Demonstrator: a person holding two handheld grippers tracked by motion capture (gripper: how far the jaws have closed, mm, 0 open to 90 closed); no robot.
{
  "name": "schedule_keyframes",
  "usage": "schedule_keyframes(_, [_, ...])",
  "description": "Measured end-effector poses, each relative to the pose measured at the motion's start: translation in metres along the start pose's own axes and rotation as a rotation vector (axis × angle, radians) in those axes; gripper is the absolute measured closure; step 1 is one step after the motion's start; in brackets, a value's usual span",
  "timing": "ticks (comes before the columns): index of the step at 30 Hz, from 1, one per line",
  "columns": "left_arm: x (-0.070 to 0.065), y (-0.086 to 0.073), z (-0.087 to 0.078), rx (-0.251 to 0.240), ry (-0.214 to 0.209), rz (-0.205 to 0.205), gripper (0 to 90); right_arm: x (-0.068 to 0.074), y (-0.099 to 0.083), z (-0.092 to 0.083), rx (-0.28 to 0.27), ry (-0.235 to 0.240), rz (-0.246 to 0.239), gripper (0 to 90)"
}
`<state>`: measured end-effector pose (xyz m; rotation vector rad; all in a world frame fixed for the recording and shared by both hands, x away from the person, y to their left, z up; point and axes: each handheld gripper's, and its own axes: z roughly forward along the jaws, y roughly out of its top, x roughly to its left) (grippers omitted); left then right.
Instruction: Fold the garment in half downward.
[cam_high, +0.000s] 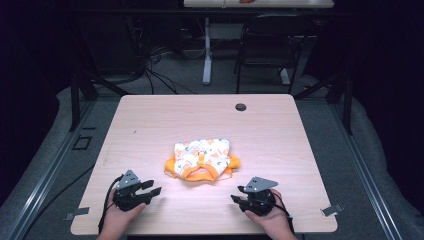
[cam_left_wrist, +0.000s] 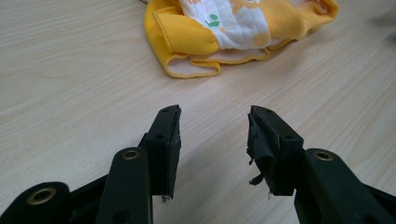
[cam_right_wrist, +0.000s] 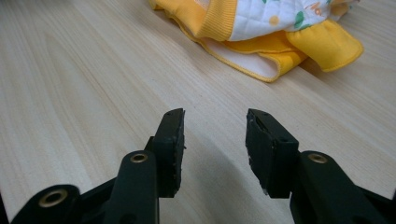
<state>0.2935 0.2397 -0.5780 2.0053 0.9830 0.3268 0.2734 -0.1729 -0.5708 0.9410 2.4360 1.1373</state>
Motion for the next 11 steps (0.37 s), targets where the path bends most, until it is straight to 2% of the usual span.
schedule_keyframes(5, [0.0002, 0.0004, 0.0011, 0.005, 0.000, 0.004, 53.8, 0.0016, -0.0005, 0.0044, 0.000, -0.003, -0.005, 56.6])
schedule_keyframes(11, [-0.0018, 0.0005, 0.0026, 0.006, 0.007, 0.021, 52.6, 0.0032, -0.0001, 0.0054, 0.004, -0.008, -0.037, 56.4])
